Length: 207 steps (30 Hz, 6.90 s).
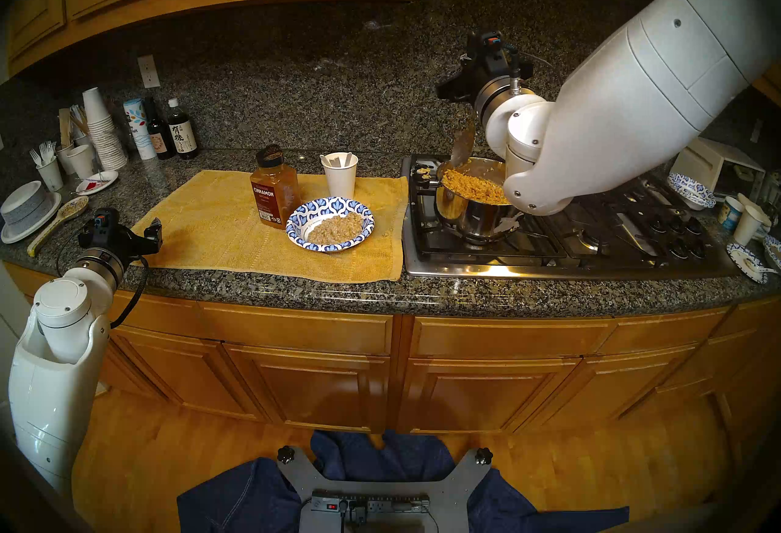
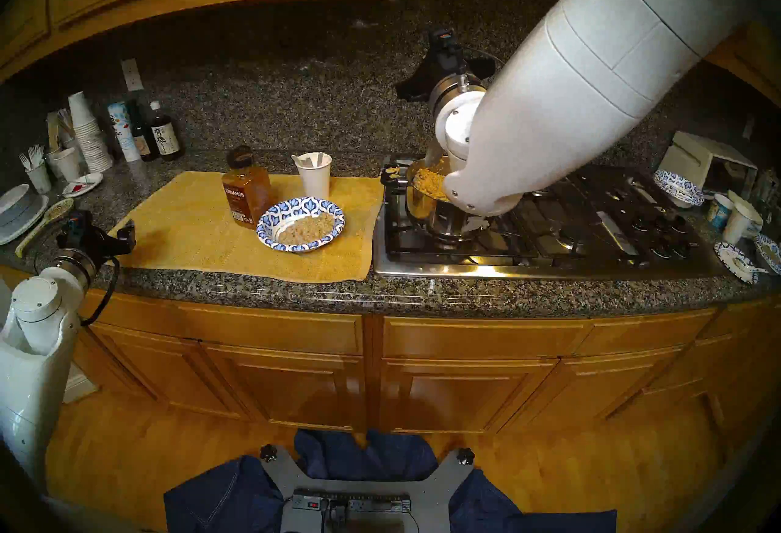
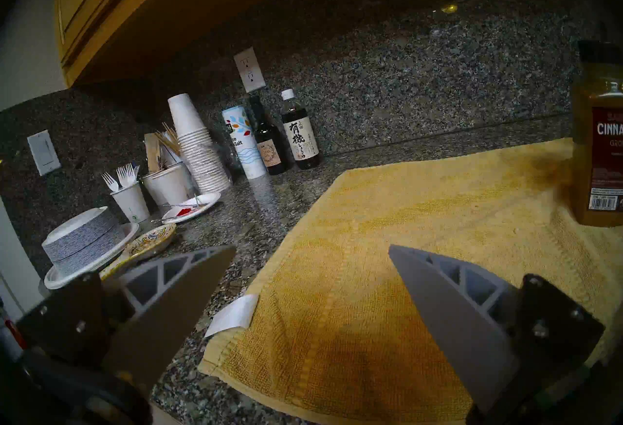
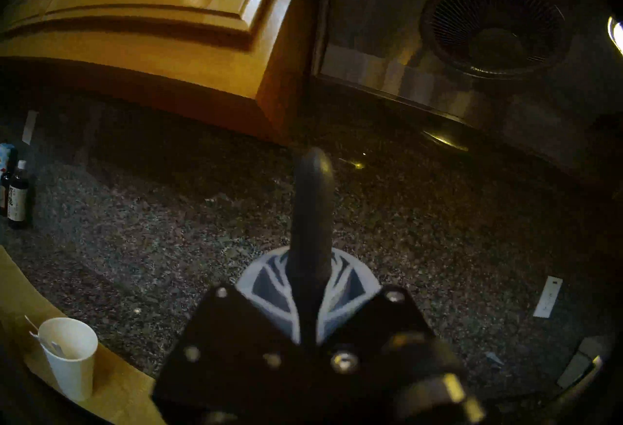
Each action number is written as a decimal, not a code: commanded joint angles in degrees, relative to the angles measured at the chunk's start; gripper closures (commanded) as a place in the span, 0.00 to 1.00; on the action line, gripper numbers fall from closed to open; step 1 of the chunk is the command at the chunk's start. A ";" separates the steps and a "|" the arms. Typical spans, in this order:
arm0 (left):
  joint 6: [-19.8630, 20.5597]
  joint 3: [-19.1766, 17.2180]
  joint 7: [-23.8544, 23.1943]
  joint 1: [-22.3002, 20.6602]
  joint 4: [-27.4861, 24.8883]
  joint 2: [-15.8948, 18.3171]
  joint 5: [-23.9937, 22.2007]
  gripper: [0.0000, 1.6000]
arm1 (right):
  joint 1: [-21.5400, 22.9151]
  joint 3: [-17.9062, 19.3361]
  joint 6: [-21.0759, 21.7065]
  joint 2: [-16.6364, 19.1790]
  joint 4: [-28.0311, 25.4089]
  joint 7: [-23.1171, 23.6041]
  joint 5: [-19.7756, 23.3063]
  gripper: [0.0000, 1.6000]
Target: Scoop oatmeal into bowl, add cinnamon, and put a spoon inside bowl
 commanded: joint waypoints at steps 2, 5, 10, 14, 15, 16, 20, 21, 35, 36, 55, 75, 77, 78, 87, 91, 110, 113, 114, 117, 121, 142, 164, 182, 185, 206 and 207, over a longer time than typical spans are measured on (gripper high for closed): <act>-0.62 -1.02 0.09 -1.06 -1.29 0.70 0.12 0.00 | 4.38 -0.47 -0.09 1.41 -2.52 -6.16 0.54 1.00; -0.63 -1.03 0.08 -1.05 -1.30 0.70 0.12 0.00 | 3.76 -1.46 -0.09 1.61 -4.04 -6.15 1.00 1.00; -0.63 -1.04 0.08 -1.05 -1.30 0.70 0.12 0.00 | 0.89 -2.62 -0.09 1.38 -5.11 -6.31 1.23 1.00; -0.63 -1.04 0.08 -1.05 -1.30 0.70 0.12 0.00 | -2.10 -2.62 -0.09 1.44 -4.65 -5.95 1.93 1.00; -0.63 -1.04 0.08 -1.05 -1.30 0.70 0.11 0.00 | -3.08 -2.37 -0.09 1.53 -4.38 -6.62 1.93 1.00; -0.63 -1.04 0.08 -1.05 -1.30 0.70 0.11 0.00 | -3.84 -2.23 -0.09 1.75 -4.09 -6.26 2.27 1.00; -0.63 -1.03 0.09 -1.05 -1.30 0.70 0.11 0.00 | -7.14 -0.84 -0.09 3.16 -2.60 -6.18 3.75 1.00; -0.63 -1.03 0.09 -1.05 -1.30 0.70 0.11 0.00 | -7.78 -0.33 -0.09 3.72 -2.18 -5.87 4.38 1.00; -0.61 -1.02 0.09 -1.05 -1.28 0.71 0.11 0.00 | -13.10 6.08 -0.09 13.26 3.33 -5.43 13.68 1.00; -0.61 -1.02 0.09 -1.05 -1.28 0.71 0.11 0.00 | -13.07 6.17 -0.09 13.61 3.50 -5.51 14.71 1.00; -0.68 -1.08 0.08 -1.03 -1.35 0.70 0.11 0.00 | -11.59 10.77 -0.09 24.73 1.23 -1.97 24.90 0.00; -0.55 -0.94 0.10 -1.06 -1.19 0.71 0.10 0.00 | -0.84 8.65 -0.09 34.98 5.09 -2.81 24.27 0.00; -0.56 -0.94 0.10 -1.06 -1.20 0.71 0.10 0.00 | -1.60 9.32 -0.09 35.72 5.56 -2.91 24.02 0.00; -0.56 -0.95 0.10 -1.07 -1.21 0.71 0.10 0.00 | -0.03 8.67 -0.09 36.27 4.57 -2.87 24.22 0.00; -0.62 -1.01 0.10 -1.06 -1.28 0.72 0.10 0.00 | 2.97 9.78 -0.09 41.94 0.60 -2.09 24.18 0.00; -0.63 -1.03 0.10 -1.05 -1.30 0.71 0.10 0.00 | 5.10 9.00 -0.09 43.75 -1.38 -1.79 23.72 0.00; -3.01 -0.10 -2.77 -0.29 -2.61 -1.39 -2.62 0.00 | 8.85 7.13 -0.09 48.06 -5.07 -1.72 20.37 0.00; -4.04 0.05 -3.42 -1.23 -3.09 -1.99 -3.62 0.00 | 8.96 7.07 -0.09 48.37 -5.22 -1.66 20.05 0.00; -4.41 0.10 -3.57 -1.65 -3.17 -2.14 -3.86 0.00 | 8.99 7.05 -0.09 48.50 -5.28 -1.66 19.90 0.00; -4.88 0.54 -3.99 -2.93 -3.14 -2.31 -4.61 0.00 | 9.06 7.02 -0.09 48.76 -5.39 -1.64 19.61 0.00; -5.37 2.20 -4.17 -4.57 -2.60 -2.49 -4.97 0.00 | 9.13 7.04 -0.09 49.16 -5.56 -1.78 19.05 0.00; -9.26 12.44 -2.62 -11.13 -1.91 -3.79 -2.45 0.00 | 9.09 7.27 -0.09 50.59 -6.05 -2.10 17.06 0.00; -12.47 17.84 -8.35 -16.41 2.43 -2.92 -4.42 0.00 | 8.86 7.70 -0.09 51.66 -6.36 -2.99 15.09 0.00; -14.05 19.99 -19.19 -21.39 10.34 -1.21 -8.30 0.00 | 8.67 7.91 -0.09 52.36 -6.53 -3.10 14.03 0.00; -14.68 20.26 -20.59 -22.24 11.48 -1.27 -8.85 0.00 | 8.65 7.94 -0.09 52.45 -6.56 -3.13 13.89 0.00; -18.25 20.89 -26.39 -23.87 14.07 -1.22 -9.69 0.00 | 8.39 8.35 -0.09 52.90 -6.66 -4.00 12.72 0.00; -18.37 20.88 -26.52 -23.95 14.24 -1.22 -9.68 0.00 | 8.37 8.39 -0.09 52.94 -6.67 -4.07 12.63 0.00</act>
